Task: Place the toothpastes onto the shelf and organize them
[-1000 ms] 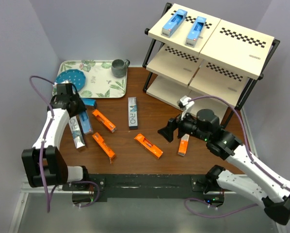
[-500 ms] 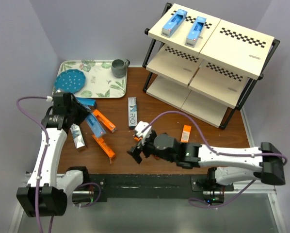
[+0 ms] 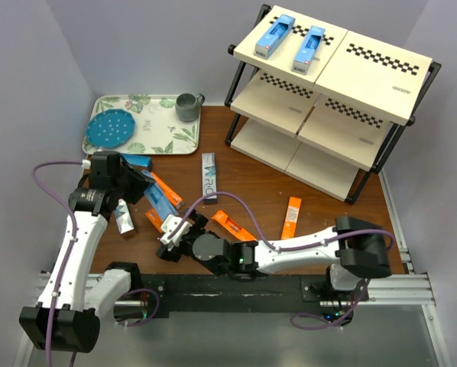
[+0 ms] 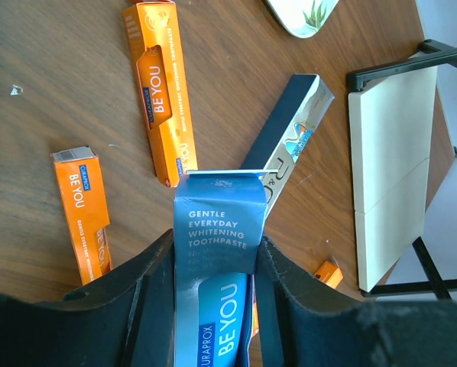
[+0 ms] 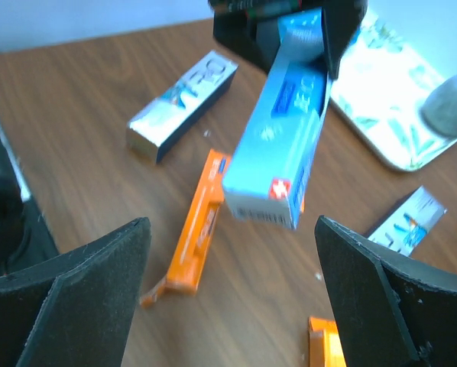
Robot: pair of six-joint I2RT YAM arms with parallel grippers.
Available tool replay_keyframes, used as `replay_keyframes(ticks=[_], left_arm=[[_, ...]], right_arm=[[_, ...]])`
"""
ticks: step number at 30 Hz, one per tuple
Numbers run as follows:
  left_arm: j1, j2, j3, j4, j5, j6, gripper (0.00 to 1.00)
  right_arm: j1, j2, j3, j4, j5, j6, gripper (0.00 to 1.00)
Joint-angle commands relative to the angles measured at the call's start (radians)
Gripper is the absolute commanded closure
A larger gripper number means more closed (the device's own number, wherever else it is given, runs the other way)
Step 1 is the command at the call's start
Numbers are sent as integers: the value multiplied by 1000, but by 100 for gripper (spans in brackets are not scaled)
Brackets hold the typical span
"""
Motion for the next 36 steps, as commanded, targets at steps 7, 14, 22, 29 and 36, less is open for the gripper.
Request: replay_keyframes(ticks=[7,14,22,29,36], left_arm=[[-14,-28,0,6,31,-29,92],[-23,-25,14,6,26,-22,92],[-32,-28,24,-8,11,-5,92],[-43,-25,49,-15,-14,18,64],[-58,-25,119,20,-43,121,23]], right_arm=[[4,167,169,203,182,-170,17],[1,239,210,225,231,-256,33],[2,276,235,208,253,-253,50],[4,234,228,150,208,-200,81],[1,139,236,-28,122,-82,88]])
